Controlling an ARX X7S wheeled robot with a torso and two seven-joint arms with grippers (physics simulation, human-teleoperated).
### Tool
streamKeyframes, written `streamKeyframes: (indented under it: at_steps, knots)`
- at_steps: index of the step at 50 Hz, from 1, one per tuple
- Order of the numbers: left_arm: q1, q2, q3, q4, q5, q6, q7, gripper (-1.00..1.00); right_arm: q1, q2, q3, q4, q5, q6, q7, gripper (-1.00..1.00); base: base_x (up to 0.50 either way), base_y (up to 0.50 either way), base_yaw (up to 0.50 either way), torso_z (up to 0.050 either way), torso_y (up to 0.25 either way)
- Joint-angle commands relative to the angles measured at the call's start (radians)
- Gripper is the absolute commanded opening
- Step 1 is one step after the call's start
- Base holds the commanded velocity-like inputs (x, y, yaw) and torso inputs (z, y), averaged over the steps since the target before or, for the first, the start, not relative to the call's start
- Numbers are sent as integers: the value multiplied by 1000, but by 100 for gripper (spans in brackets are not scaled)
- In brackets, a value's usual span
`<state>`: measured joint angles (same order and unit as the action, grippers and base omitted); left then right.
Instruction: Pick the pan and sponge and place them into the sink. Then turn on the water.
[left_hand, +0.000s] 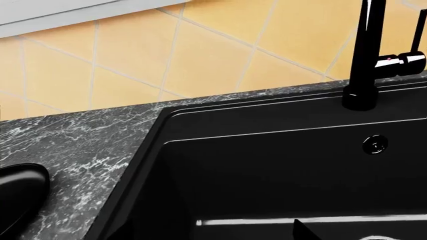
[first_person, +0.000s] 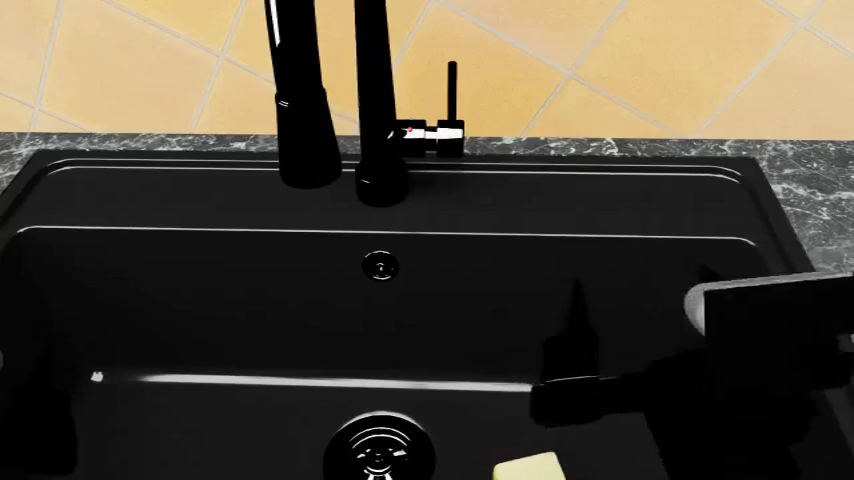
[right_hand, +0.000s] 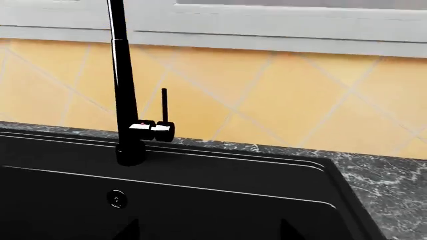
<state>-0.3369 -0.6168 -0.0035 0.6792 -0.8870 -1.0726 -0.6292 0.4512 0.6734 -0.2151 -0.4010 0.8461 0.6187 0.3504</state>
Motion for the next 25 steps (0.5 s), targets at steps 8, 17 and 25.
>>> streamKeyframes:
  at_steps: [8,17,25]
  knots:
    - [10,36,-29,-3,6,18,28,100,-211,18,110,-152,-53,-143,18,100,0,0,0,0,0]
    - [34,23,-57,11,-9,30,35,100,-219,23,102,-168,-69,-153,14,100,0,0,0,0,0]
    - [22,32,-35,3,2,33,30,100,-226,31,90,-164,-73,-143,8,100,0,51,0,0,0]
